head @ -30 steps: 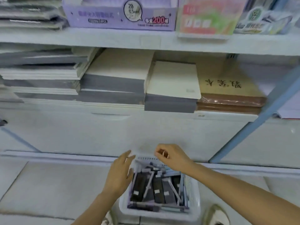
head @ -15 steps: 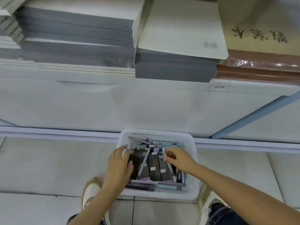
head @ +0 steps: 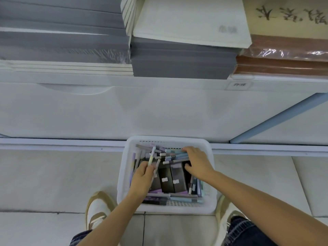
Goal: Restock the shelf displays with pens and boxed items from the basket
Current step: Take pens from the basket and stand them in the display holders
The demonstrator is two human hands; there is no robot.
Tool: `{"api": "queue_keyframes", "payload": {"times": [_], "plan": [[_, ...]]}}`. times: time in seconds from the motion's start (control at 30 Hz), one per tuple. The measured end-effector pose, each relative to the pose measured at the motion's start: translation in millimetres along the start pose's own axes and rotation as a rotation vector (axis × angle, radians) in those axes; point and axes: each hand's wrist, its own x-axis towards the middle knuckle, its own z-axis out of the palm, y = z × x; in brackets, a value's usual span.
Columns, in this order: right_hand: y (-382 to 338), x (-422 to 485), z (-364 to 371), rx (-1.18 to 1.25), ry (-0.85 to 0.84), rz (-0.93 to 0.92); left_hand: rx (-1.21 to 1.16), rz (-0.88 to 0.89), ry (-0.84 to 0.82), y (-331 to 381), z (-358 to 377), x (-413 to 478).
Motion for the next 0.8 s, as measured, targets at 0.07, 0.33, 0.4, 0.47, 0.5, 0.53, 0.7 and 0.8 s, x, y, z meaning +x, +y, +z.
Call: {"api": "queue_keyframes", "payload": {"times": [0.07,0.33,0.4,0.47,0.5,0.53,0.7,0.8], "plan": [[3.2,4.5,10.8,-0.128,-0.003,-0.024,0.038,0.022,0.007,1.0,-1.6,0.4],[11.9,18.0,13.6,-0.372,0.052,-0.190,0.173,0.168,0.045,13.9,-1.7,12.1],[10.5,17.2,11.5,-0.428,0.033,-0.261,0.221,0.203,0.055,17.2,-0.8,15.8],[9.1,17.4,3.3,-0.464,0.038,-0.331,0.279,0.252,0.064,19.8,-0.5,20.5],[8.4,16.7,-2.4,-0.468,0.046,-0.365,0.297,0.285,0.060,21.0,-0.1,22.5],[7.2,15.9,-7.9,-0.467,0.045,-0.398,0.312,0.324,0.052,22.1,0.8,24.2],[-11.1,10.5,-33.9,-0.304,-0.152,-0.472,0.429,0.366,-0.088,25.9,7.5,27.0],[-19.4,11.3,-45.7,-0.253,-0.287,-0.452,0.604,0.301,-0.186,24.4,7.9,30.9]]}}
